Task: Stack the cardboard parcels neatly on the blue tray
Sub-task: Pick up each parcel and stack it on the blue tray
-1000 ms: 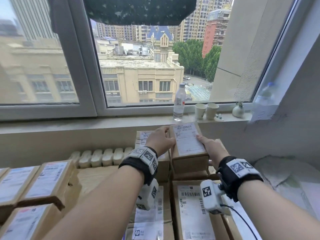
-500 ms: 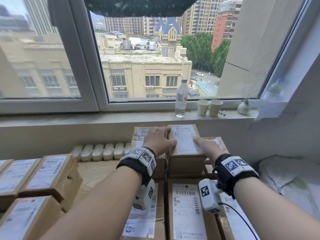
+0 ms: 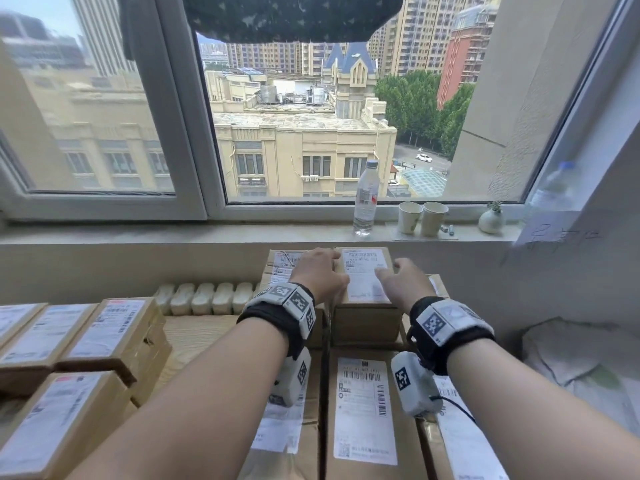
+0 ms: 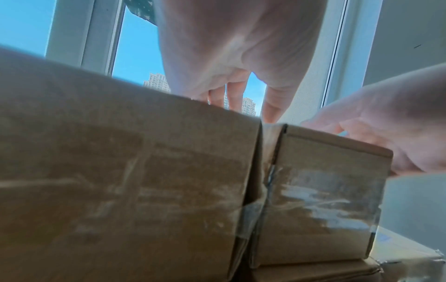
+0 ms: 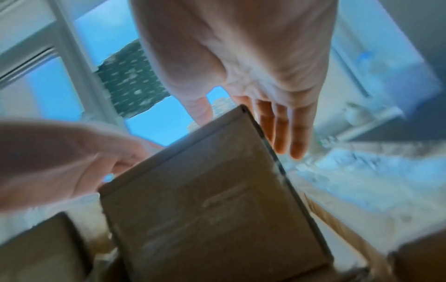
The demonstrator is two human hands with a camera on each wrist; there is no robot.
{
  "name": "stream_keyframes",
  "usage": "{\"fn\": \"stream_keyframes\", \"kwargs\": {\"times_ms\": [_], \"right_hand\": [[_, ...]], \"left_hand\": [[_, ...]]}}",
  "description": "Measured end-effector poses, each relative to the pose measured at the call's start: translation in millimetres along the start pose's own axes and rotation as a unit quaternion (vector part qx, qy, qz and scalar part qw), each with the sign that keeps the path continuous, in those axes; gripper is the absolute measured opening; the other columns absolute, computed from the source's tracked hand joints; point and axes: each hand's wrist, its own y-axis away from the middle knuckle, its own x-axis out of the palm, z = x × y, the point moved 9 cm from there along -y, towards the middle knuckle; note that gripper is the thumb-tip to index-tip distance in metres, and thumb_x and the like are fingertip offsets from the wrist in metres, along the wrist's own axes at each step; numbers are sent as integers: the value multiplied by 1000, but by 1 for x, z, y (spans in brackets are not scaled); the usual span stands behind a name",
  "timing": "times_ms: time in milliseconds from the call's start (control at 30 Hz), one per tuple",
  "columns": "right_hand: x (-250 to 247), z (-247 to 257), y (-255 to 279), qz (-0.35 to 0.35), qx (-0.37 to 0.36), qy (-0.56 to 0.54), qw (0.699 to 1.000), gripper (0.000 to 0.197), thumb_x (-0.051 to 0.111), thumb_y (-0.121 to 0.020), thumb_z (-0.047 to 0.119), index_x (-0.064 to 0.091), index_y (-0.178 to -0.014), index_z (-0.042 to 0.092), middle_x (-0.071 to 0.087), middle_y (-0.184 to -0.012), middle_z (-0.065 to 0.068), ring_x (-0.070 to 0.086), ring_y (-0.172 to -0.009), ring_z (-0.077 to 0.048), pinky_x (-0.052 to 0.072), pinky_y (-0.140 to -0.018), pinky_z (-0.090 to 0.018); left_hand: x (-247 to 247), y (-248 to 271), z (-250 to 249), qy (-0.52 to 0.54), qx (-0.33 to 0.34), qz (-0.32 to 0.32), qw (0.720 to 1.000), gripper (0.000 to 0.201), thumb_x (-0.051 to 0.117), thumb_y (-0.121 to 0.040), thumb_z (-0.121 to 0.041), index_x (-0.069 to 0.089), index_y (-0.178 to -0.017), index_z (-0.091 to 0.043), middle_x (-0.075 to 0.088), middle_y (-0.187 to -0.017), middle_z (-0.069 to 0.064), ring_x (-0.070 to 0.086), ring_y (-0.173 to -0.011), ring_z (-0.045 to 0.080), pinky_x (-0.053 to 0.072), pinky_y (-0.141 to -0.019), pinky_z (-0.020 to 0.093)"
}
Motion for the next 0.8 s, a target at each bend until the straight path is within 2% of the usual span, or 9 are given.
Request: {"fn": "stream_keyframes", "kwargs": {"times_ms": [67, 167, 233, 333, 467, 633, 800], "right_hand": [[-7, 15, 8, -31, -58, 78, 995, 51, 49, -98, 35, 41, -142, 11, 52, -139, -12, 48, -128, -30, 39, -103, -39], [-8, 39, 26, -61, -150, 167, 973, 50, 50, -96, 31, 43, -143, 14, 50, -140, -10, 42, -131, -27, 37, -107, -42], [-6, 54, 41, -73, -210, 197, 955, 47, 50, -96, 29, 48, -140, 15, 51, -139, -7, 42, -130, -25, 37, -108, -41], [2, 71, 61, -72, -276, 200, 937, 40, 50, -96, 26, 54, -134, 14, 56, -133, -7, 47, -124, -24, 40, -104, -37], [17, 92, 86, -59, -333, 182, 923, 33, 51, -96, 23, 61, -125, 13, 60, -125, -6, 49, -119, -23, 42, -99, -34], [48, 114, 116, -25, -368, 169, 914, 39, 52, -96, 25, 57, -134, 16, 56, -136, -3, 45, -129, -20, 36, -107, -32], [85, 136, 148, 8, -396, 178, 901, 39, 52, -94, 24, 58, -132, 15, 57, -134, -4, 45, -128, -22, 37, -107, -33]], "left_hand": [[-2, 5, -2, -2, -2, 1, 1000, 52, 58, -91, -23, 48, -142, -15, 47, -145, 5, 43, -134, 22, 34, -113, 36], [-8, 16, 0, -12, -9, -6, 1000, 46, 55, -92, -20, 52, -138, -16, 48, -144, 5, 44, -133, 22, 35, -111, 36], [-14, 26, 4, -19, -17, -15, 1000, 40, 53, -93, -19, 55, -133, -16, 48, -144, 6, 42, -133, 24, 34, -109, 36], [-25, 42, 17, -35, -47, -35, 998, 44, 48, -94, -19, 52, -137, -22, 44, -147, 7, 41, -135, 26, 34, -112, 38], [-39, 65, 39, -56, -77, -78, 992, 44, 47, -93, -18, 52, -136, -26, 47, -145, 3, 42, -133, 25, 35, -111, 43], [-59, 99, 70, -83, -101, -106, 986, 44, 48, -92, -21, 53, -136, -25, 52, -141, 4, 43, -132, 25, 36, -110, 44], [-79, 135, 109, -65, -128, -127, 981, 44, 49, -90, -20, 56, -133, -21, 54, -139, 6, 44, -131, 26, 36, -110, 42]]}}
